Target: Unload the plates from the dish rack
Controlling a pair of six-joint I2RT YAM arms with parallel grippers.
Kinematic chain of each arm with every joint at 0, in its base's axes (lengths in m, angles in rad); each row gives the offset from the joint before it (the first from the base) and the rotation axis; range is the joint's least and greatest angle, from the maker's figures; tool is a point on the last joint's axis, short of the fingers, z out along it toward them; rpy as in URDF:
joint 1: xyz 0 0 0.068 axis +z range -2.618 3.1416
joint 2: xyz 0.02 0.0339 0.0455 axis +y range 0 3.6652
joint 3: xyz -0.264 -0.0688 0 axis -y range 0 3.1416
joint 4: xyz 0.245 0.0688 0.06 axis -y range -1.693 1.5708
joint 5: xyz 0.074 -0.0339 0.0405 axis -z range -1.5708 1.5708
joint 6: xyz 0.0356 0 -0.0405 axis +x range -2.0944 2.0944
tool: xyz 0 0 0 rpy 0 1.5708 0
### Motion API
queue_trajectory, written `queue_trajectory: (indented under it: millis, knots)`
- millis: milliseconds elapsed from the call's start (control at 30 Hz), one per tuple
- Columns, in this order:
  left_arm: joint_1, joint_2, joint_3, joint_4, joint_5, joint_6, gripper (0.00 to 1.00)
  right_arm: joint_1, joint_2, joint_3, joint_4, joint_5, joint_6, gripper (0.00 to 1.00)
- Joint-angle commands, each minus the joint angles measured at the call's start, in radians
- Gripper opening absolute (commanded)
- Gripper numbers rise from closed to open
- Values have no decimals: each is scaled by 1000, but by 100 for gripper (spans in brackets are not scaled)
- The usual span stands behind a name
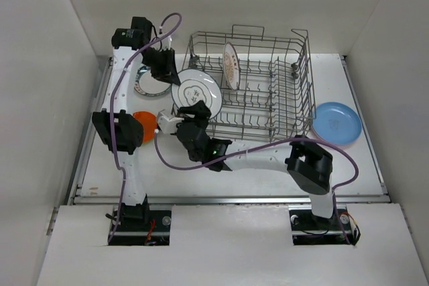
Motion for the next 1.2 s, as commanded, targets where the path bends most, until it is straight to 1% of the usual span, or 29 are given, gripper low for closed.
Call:
queue_trajectory:
  millis: [0, 33, 100, 133, 200, 233, 300, 333, 367, 433, 500, 533, 567, 633, 667, 733, 767, 800, 833, 867, 900, 933, 967, 1033, 1067, 1167]
  knots:
    - [43, -57, 66, 59, -23, -48, 0, -14, -51, 66, 203, 101, -18, 78]
    - [43, -68, 66, 83, -23, -64, 0, -14, -51, 66, 225, 122, -18, 86]
    - [73, -109, 41, 141, 9, -114, 0, -14, -74, 76, 268, 145, -18, 91]
    - [85, -141, 21, 219, 20, -139, 0, -14, -88, 85, 314, 165, -18, 92]
    - [127, -171, -33, 302, 31, -194, 0, -23, -97, 85, 351, 177, -18, 92]
    - [144, -181, -47, 377, 40, -256, 0, -23, -114, 85, 386, 177, -18, 92]
    - [180, -194, -68, 440, 40, -323, 0, -32, -141, 85, 430, 187, -18, 93]
    - [225, -194, -69, 465, 31, -356, 0, -33, -150, 85, 453, 199, -18, 95]
    - [248, -194, -78, 509, 31, -431, 0, -43, -160, 74, 498, 214, -18, 95]
    - [320, -185, -97, 555, 31, -499, 0, -54, -174, 74, 526, 228, -6, 95]
    - [354, -174, -111, 613, 42, -560, 0, -88, -186, 74, 526, 240, 16, 96]
    - [366, -148, -111, 624, 42, -561, 0, -98, -198, 74, 526, 256, 30, 96]
    - [375, -136, -111, 624, 8, -561, 0, -111, -198, 74, 526, 265, 60, 96]
    - [391, -108, -111, 634, -16, -561, 0, -153, -198, 83, 526, 295, 93, 99]
    - [405, -72, -111, 634, -29, -552, 0, -167, -198, 94, 506, 305, 141, 99]
    - [415, -27, -111, 643, -52, -552, 0, -207, -207, 124, 376, 305, 224, 99]
    - [426, 31, -83, 643, -52, -552, 0, -220, -216, 140, 298, 291, 285, 99]
    - [426, 62, -67, 643, -52, -552, 0, -232, -226, 160, 198, 262, 458, 99]
    - [435, 91, -52, 655, -52, -542, 0, -249, -235, 187, -82, 122, 575, 99]
    - [435, 119, -38, 655, -52, -542, 0, -297, -246, 273, -240, 1, 694, 99]
    - [435, 165, -38, 673, -52, -542, 0, -333, -246, 317, -358, -124, 885, 99]
    - [435, 185, -38, 701, -52, -542, 0, -368, -246, 351, -487, -222, 953, 99]
    - [435, 206, -38, 710, -52, -542, 0, -426, -232, 396, -520, -360, 1000, 99]
    - [435, 263, -27, 710, -52, -533, 0, -465, -201, 422, -559, -466, 1036, 99]
    - [435, 277, -27, 710, -52, -522, 2, -476, -189, 443, -574, -529, 1036, 99]
    - [435, 325, -38, 710, -64, -522, 6, -497, -123, 482, -603, -569, 1047, 99]
